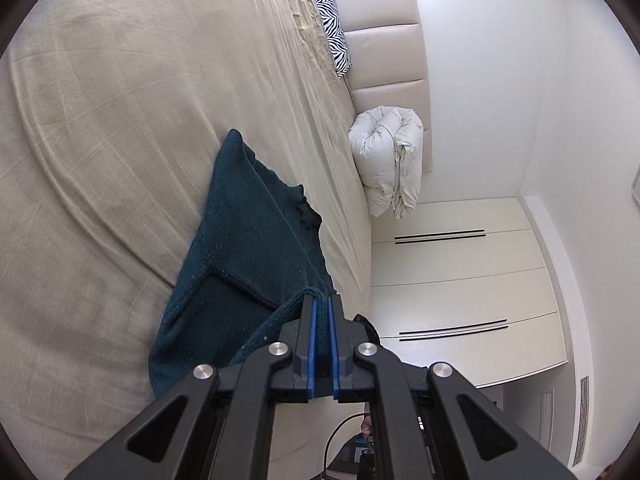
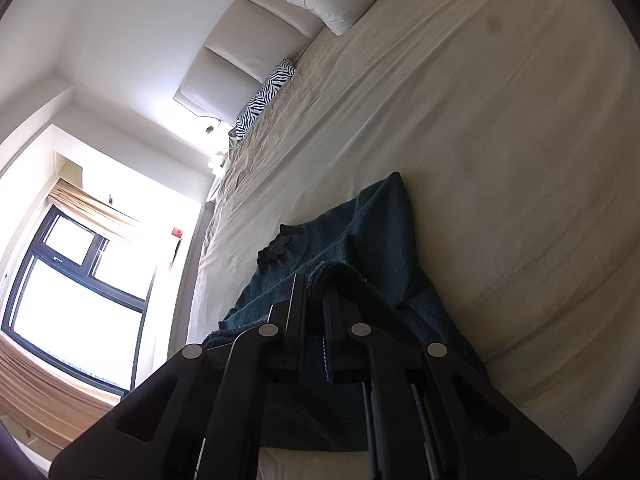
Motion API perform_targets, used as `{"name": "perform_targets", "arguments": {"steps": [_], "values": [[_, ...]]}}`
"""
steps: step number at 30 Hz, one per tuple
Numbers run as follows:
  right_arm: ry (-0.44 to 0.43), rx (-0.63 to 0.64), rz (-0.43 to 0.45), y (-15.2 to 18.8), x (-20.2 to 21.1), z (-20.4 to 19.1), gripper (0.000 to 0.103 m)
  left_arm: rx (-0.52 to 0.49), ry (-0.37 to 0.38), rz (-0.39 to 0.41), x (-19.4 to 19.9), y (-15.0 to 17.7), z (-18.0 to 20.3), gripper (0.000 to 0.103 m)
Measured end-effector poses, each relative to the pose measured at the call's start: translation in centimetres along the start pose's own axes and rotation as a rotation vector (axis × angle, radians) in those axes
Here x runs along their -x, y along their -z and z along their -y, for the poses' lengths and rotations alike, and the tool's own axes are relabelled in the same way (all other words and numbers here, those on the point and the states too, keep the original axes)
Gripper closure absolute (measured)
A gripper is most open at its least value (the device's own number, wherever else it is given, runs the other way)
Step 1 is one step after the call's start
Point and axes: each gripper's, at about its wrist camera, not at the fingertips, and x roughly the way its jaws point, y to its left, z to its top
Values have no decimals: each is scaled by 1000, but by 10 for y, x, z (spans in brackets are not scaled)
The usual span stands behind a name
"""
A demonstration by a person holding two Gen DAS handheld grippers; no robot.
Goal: Fold small clothes
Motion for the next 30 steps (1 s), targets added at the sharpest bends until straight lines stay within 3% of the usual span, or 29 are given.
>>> {"name": "perform_targets", "arguments": {"steps": [9, 15, 22, 30], "values": [[46, 4, -2, -39, -58, 9, 97, 12, -2, 26, -36, -54, 5, 97], [74, -4, -18, -66, -102, 13, 97, 33, -41, 32, -64, -85, -7, 97], [123, -24, -50, -86, -157, 25, 97, 73, -76, 43, -89, -108, -32, 97], [168, -78, -76, -93, -204, 52, 96, 37, -119, 73, -101, -127, -39, 93]]}}
